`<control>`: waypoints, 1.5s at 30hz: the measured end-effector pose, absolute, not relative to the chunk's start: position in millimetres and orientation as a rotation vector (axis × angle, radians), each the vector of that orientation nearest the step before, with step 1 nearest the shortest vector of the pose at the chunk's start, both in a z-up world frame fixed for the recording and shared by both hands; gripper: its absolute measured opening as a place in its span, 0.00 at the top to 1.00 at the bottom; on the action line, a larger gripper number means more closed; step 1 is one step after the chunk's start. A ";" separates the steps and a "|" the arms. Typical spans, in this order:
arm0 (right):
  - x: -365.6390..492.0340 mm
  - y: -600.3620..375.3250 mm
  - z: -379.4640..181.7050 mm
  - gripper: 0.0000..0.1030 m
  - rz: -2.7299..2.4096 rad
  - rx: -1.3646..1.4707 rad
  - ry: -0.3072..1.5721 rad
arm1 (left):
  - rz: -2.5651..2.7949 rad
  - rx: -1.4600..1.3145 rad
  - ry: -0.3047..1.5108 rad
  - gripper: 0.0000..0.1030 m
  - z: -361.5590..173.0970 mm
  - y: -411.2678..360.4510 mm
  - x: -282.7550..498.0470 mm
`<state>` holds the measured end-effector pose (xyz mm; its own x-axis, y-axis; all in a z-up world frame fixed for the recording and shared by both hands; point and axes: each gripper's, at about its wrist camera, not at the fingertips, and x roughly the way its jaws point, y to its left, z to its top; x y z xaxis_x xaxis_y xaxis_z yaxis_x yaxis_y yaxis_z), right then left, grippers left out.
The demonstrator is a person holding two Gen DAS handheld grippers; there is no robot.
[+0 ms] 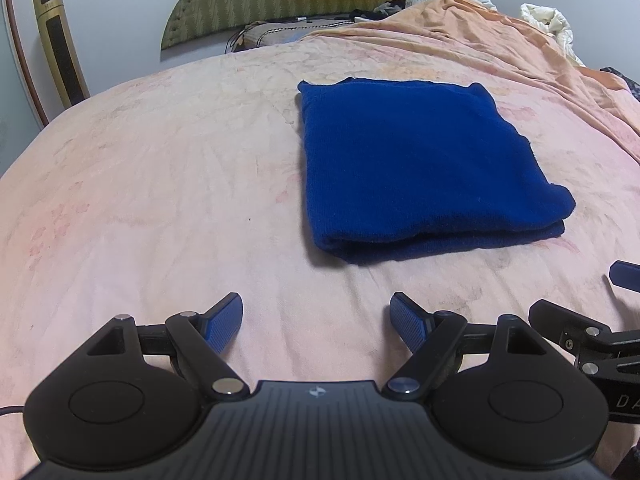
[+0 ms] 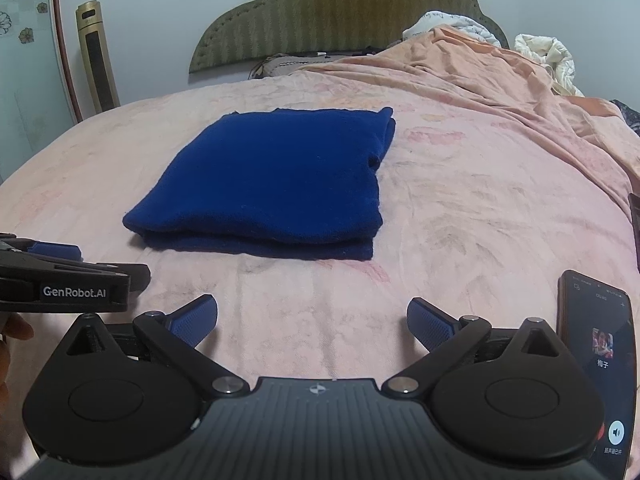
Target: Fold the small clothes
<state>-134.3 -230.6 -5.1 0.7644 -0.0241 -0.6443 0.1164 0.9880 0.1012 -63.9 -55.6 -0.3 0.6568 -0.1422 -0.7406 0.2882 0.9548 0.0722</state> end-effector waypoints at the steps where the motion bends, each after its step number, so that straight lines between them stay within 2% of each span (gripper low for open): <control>1: -134.6 -231.0 -5.6 0.01 -0.079 0.135 0.697 | -0.246 0.188 0.820 0.21 -0.4 -55.5 -63.9; 45: -140.2 -226.3 1.0 0.01 -0.064 0.149 0.675 | -0.234 0.195 0.824 0.21 0.4 -53.3 -68.8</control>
